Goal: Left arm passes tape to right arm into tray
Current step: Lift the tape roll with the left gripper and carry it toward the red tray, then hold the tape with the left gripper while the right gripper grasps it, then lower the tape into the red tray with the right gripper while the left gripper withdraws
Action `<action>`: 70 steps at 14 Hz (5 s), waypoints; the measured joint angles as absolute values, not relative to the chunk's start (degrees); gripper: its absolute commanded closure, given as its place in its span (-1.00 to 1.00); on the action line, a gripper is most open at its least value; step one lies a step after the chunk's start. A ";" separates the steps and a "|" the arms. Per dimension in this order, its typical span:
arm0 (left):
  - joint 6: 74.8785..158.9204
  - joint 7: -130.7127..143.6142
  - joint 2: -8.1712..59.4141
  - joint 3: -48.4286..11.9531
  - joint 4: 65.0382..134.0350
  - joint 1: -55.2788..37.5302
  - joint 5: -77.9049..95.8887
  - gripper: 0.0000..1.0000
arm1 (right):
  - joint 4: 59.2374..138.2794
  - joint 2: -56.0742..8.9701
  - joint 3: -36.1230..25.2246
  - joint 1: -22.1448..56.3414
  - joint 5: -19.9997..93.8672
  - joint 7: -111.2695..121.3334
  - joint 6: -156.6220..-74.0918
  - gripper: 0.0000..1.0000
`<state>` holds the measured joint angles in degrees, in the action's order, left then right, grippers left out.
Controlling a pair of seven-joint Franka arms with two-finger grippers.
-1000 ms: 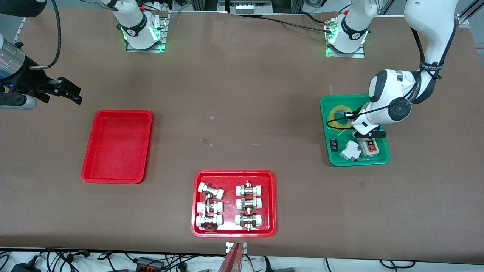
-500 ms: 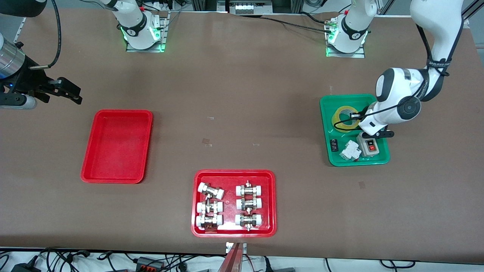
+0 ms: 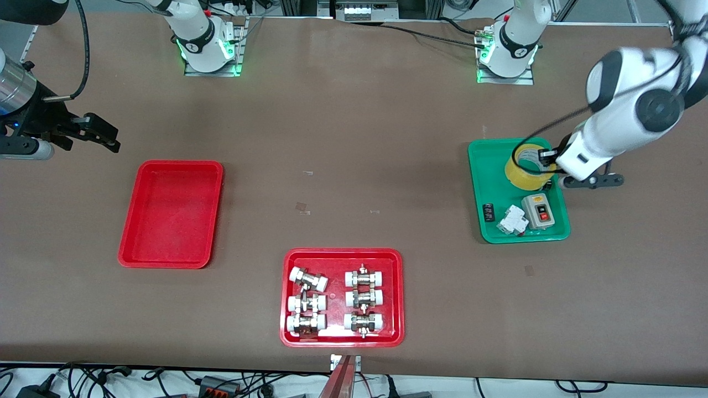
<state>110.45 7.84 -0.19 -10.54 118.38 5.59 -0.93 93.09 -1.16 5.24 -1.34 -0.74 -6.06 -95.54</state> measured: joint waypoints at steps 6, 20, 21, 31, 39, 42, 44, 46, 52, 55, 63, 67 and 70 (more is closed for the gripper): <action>109.09 11.68 4.90 -17.18 101.50 2.61 14.96 1.00 | 93.50 -1.61 4.93 -1.48 -0.74 -6.11 -95.32 -1.00; 125.94 55.17 35.69 -19.35 78.42 -19.24 37.60 1.00 | 94.29 -4.49 5.19 -1.71 11.25 -5.62 -92.33 -1.00; 126.27 56.07 35.72 -19.30 78.37 -19.68 37.60 1.00 | 94.32 -5.33 5.24 -1.67 16.05 -4.61 -92.31 -1.00; 148.33 69.93 40.68 -19.05 77.98 -27.11 37.60 1.00 | 92.40 -18.85 5.83 11.01 41.11 2.16 -114.59 -1.00; 148.49 70.61 40.95 -18.67 77.43 -26.97 37.60 1.00 | 86.43 -27.96 5.85 12.75 43.82 11.44 -120.09 -1.00; 148.49 70.61 40.96 -18.67 77.43 -26.99 37.60 1.00 | 86.25 -28.38 5.86 13.43 44.44 11.51 -121.37 -0.50; 148.49 70.62 40.96 -18.67 77.43 -27.01 37.60 1.00 | 86.06 -28.38 5.86 13.51 44.44 11.52 -121.47 0.49; 148.50 70.64 40.95 -18.66 77.42 -27.00 37.60 1.00 | 85.84 -28.39 5.81 13.50 44.42 11.55 -121.68 1.00; 148.54 70.74 40.97 -18.59 76.57 -26.84 37.60 -0.98 | 84.82 -28.39 5.70 13.46 44.42 12.29 -121.67 1.00; 148.56 69.98 40.98 -18.55 76.35 -26.82 37.28 -1.00 | 84.63 -28.39 5.73 13.52 44.44 12.19 -121.67 1.00; 129.19 52.99 35.22 -18.50 73.80 -13.03 32.14 -1.00 | 84.21 -28.43 4.97 12.38 43.83 12.54 -119.77 1.00; 108.46 43.40 32.08 -18.46 73.69 -3.58 26.66 -1.00 | 85.44 -29.29 4.20 2.64 42.84 21.51 -108.80 1.00; 95.27 40.89 29.83 -18.59 71.40 0.29 15.50 -1.00 | 88.83 -30.52 3.99 -6.67 40.75 30.40 -101.82 1.00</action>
